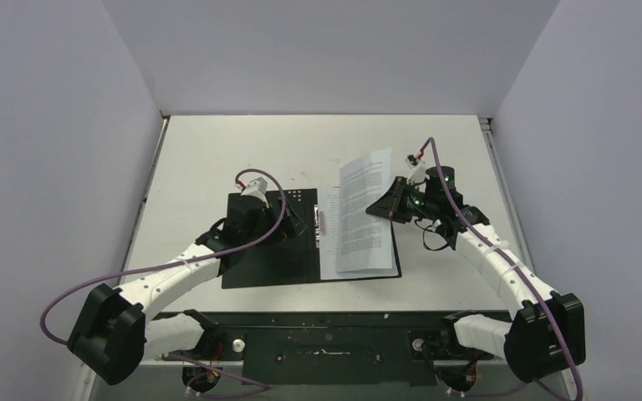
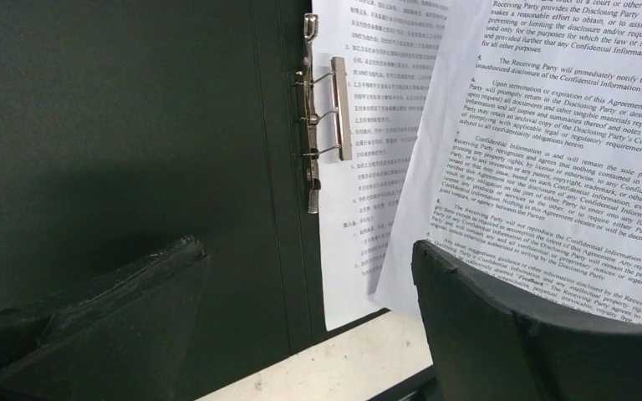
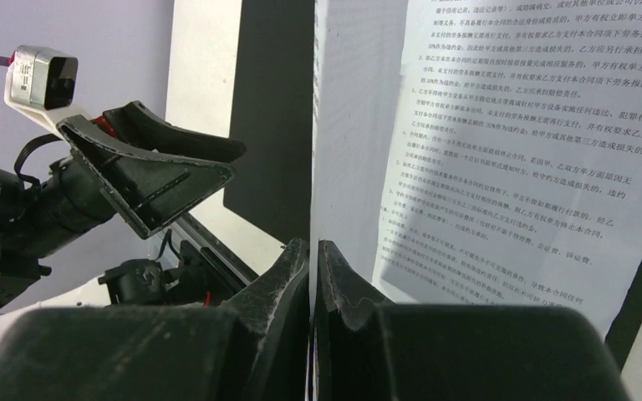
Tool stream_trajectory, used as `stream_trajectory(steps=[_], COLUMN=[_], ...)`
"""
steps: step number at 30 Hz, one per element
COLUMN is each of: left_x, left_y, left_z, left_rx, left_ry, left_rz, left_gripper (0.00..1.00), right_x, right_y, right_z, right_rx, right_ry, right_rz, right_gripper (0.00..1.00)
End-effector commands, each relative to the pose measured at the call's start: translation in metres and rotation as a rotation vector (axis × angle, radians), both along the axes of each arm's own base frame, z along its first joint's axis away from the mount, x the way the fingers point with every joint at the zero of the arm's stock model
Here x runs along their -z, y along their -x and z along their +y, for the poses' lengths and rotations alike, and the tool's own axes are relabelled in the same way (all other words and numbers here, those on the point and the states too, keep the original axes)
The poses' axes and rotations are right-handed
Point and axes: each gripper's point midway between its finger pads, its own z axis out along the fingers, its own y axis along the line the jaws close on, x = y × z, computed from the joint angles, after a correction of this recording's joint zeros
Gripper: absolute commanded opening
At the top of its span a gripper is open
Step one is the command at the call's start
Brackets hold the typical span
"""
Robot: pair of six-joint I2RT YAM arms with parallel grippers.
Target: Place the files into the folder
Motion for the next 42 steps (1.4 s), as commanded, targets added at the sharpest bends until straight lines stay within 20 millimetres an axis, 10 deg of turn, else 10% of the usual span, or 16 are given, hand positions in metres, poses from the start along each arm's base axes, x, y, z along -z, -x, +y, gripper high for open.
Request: stream_trajectory(steps=[1, 26, 42], left_x=[-0.008, 0.031, 0.03], left_y=[-0.016, -0.007, -0.003], left_z=[-0.007, -0.012, -0.018], left_rx=[-0.026, 0.026, 0.071], left_ry=[0.042, 0.01, 0.026], left_rz=[-0.062, 0.014, 0.011], left_gripper=[0.92, 0.91, 0.91], right_x=[-0.01, 0.082, 0.099], right_y=[-0.014, -0.025, -0.042], right_z=[0.005, -0.012, -0.011], right_rx=[0.01, -0.023, -0.04], right_ry=[-0.069, 0.086, 0.125], right_rz=[-0.042, 0.098, 0.128], right_gripper=[0.05, 0.05, 0.05])
